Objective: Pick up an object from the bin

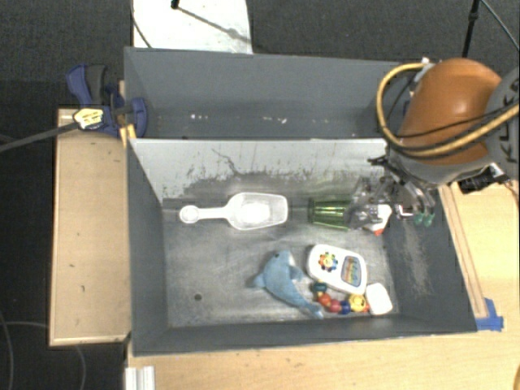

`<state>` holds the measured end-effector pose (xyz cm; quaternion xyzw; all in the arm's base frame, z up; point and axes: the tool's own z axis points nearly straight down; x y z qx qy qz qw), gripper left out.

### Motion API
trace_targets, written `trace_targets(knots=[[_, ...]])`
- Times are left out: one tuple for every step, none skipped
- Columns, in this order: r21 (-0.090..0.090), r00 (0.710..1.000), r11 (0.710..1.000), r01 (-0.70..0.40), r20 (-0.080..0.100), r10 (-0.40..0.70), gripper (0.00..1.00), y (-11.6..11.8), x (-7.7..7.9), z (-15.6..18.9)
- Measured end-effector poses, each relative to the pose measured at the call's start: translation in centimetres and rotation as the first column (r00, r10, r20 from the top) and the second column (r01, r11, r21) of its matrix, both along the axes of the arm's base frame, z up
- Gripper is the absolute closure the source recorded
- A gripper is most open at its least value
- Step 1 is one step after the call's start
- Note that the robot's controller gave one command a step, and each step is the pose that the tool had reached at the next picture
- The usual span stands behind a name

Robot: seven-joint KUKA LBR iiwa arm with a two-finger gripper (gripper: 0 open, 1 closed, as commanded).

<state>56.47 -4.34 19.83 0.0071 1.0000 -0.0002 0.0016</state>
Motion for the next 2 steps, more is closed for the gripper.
trace_targets(knots=[[0.001, 1.0, 1.0, -0.011, 0.001, 0.011, 0.0, 6.84, -0.82, 2.78], [0.001, 1.0, 1.0, -0.009, 0.002, 0.009, 1.0, 6.77, -0.86, 2.87]])
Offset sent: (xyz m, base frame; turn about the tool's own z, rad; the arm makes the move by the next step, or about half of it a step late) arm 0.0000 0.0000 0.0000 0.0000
